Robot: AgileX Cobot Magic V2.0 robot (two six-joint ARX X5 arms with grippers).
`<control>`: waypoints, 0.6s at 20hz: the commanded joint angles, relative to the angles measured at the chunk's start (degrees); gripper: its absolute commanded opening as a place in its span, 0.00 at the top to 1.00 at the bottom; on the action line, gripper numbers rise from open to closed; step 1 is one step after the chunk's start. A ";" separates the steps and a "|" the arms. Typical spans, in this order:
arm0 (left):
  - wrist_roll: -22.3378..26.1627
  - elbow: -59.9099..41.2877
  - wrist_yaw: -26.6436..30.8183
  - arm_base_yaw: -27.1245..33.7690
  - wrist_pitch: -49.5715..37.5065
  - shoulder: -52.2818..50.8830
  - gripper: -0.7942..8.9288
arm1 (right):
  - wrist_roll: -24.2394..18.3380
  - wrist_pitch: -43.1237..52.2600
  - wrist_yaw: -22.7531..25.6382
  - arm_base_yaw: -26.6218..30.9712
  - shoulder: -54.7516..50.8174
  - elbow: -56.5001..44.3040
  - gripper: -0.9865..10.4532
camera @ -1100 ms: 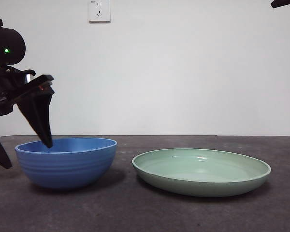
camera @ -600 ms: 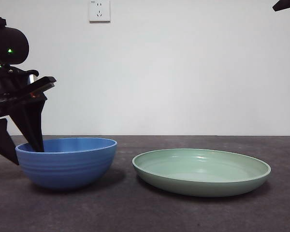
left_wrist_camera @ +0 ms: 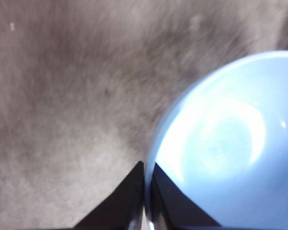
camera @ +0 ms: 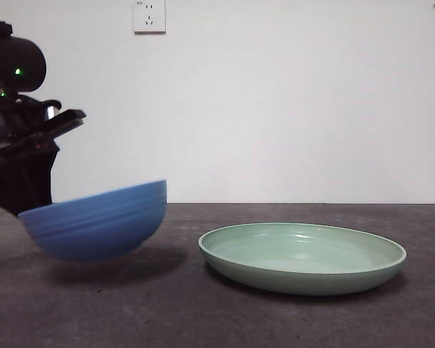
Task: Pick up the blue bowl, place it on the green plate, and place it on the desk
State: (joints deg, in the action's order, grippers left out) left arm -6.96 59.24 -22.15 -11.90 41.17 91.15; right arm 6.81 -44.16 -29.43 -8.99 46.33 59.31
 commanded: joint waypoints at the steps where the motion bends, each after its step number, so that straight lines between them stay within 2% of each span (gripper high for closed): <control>1: -3.28 3.78 1.92 -1.90 1.51 1.03 0.91 | -1.77 -3.56 3.13 -0.20 -1.64 2.54 0.40; 7: -6.80 15.41 8.48 -11.61 6.49 1.86 0.91 | -2.82 -10.71 4.02 -0.22 -6.75 3.02 0.40; 12: -9.20 28.65 8.63 -19.69 8.59 10.75 0.91 | -4.31 -18.97 4.35 -0.22 -10.43 3.02 0.40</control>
State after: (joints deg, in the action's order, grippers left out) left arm -15.29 86.76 -13.61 -31.03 49.52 100.44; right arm 3.75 -63.55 -25.19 -8.99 35.73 61.28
